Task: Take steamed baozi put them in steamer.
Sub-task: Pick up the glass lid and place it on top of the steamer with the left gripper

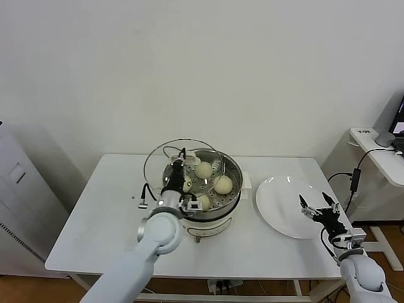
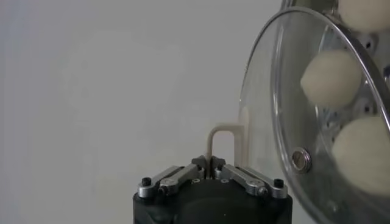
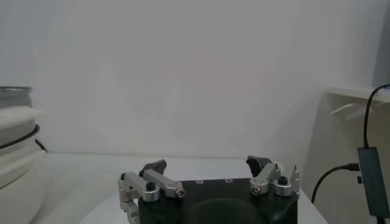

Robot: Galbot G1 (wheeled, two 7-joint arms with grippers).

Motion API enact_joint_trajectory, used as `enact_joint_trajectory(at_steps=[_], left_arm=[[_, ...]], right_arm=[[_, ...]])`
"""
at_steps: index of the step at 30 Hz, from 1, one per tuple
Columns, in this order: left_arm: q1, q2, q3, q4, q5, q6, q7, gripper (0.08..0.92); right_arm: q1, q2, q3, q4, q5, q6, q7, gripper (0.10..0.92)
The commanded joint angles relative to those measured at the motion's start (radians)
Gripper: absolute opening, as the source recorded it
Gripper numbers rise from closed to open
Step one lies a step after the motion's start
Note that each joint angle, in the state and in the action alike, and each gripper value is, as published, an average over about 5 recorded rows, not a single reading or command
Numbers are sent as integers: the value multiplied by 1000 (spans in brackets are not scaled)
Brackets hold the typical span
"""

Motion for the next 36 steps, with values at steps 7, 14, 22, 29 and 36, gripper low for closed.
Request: enact_joint_trajectory(at_steps=[7,14,22,29,36], left_arm=[[-13,-78,62,52,29,11,-10,110],[-13,-97,67,69,42,10,-11,110],[-3,-109,70,75,53,11,-10,110],[0,-113,69,88,53,8,-13,110],[4,-116,67,98,53,6,-17,110]], right_arm=[[-1,1,3,-2,-1,0,-1,823],[-4,0,7,-6,-1,1,-3,823],[-4,2,8,-8,-2,1,-4,823],[-6,0,12,-8,-3,2,-6,823],[-9,-2,17,-8,-2,2,-6,823]])
